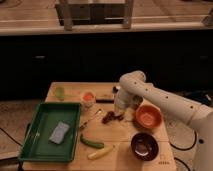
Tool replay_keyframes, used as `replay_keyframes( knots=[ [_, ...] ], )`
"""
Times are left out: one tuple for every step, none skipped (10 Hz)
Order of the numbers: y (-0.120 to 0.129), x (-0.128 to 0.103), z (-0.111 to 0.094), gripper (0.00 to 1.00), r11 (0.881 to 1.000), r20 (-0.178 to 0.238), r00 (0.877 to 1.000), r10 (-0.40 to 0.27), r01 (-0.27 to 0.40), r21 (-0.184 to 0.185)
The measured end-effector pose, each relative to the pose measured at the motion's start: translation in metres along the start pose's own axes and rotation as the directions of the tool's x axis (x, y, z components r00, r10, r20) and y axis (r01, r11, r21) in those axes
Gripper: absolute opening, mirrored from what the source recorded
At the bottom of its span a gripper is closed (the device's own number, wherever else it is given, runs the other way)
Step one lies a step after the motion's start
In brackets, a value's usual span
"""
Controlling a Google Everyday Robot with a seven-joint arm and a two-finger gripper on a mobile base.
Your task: Place grapes in table surface
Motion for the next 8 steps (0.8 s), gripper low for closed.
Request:
replay_keyframes(
  knots=[
    [-0.001, 0.002, 0.002, 0.55, 1.0, 0.0, 1.0, 0.007, -0.007, -0.002],
    [-0.002, 0.005, 0.004, 0.65, 1.0, 0.0, 1.0, 0.012, -0.012, -0.003],
    [-0.004, 0.005, 0.007, 0.75, 1.0, -0.001, 1.0, 0.012, -0.012, -0.006],
    [-0.005, 0.004, 0.008, 0.79, 1.0, -0.002, 1.0, 0.011, -0.011, -0.009],
    [-0.005, 0.005, 0.009, 0.8, 1.0, -0.003, 1.0, 0.01, -0.01, -0.014],
    [-0.006, 0.007, 0.011, 0.8, 1.0, -0.006, 1.0, 0.01, -0.01, -0.022],
    [-0.006, 0.006, 0.014, 0.8, 1.0, -0.006, 1.0, 0.006, -0.006, -0.028],
    [-0.008, 0.005, 0.017, 0.8, 0.999, -0.006, 1.0, 0.002, -0.002, -0.032]
  ],
)
